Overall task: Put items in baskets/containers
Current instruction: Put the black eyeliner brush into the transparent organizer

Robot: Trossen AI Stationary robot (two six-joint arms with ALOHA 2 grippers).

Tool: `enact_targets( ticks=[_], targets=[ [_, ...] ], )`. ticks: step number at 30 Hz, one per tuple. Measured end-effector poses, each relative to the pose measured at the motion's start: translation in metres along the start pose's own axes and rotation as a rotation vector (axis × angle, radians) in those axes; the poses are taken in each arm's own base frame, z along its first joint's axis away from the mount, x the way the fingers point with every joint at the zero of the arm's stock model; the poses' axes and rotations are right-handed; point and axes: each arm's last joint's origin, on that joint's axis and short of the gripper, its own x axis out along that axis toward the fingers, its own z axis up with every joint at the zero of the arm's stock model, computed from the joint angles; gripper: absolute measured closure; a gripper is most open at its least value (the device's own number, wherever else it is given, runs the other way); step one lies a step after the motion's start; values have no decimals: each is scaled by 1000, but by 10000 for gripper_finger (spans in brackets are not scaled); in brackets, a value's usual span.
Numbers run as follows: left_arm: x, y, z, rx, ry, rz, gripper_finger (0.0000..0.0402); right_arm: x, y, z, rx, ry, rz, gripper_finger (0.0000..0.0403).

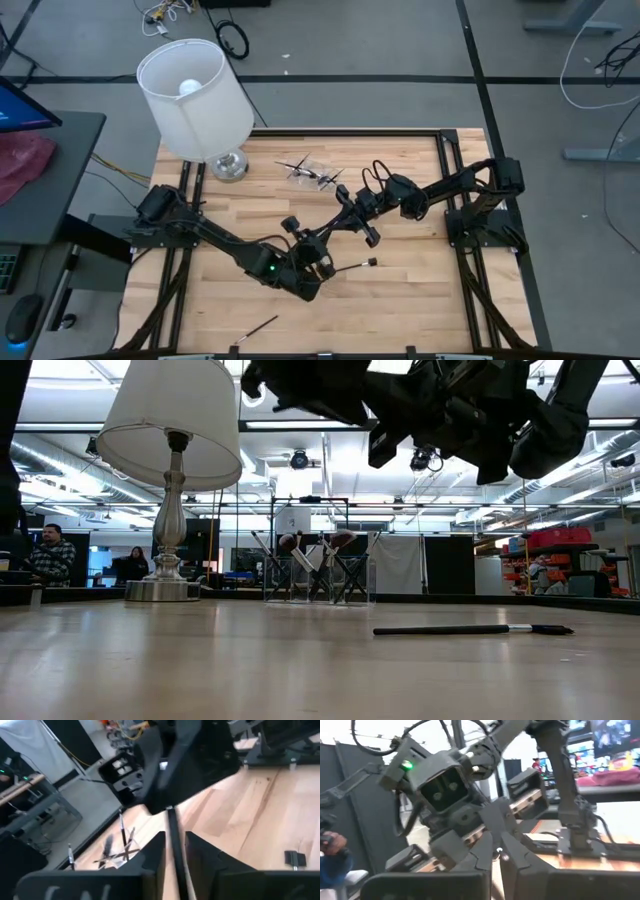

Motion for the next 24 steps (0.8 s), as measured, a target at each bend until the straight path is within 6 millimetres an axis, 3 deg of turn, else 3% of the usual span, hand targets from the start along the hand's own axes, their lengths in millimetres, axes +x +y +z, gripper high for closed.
enact_targets(
  ticks=[5, 10, 17, 21, 24],
  targets=[
    [9, 3, 0, 0, 31, -25, 277, -3, -7, -4, 13, 42, -41, 392],
    [4, 8, 5, 69, 18, -21, 226, -10, -16, -2, -25, 82, -91, 393],
    [-32, 27, 19, 132, -37, 25, 186, -27, -29, 19, -129, 156, -282, 393],
    [-57, 41, 28, 154, -107, 116, 182, -35, -33, 26, -232, 397, -512, 393],
    [-71, 49, 32, 155, -141, 149, 182, -30, -38, 47, -355, 490, -667, 393]
  ],
)
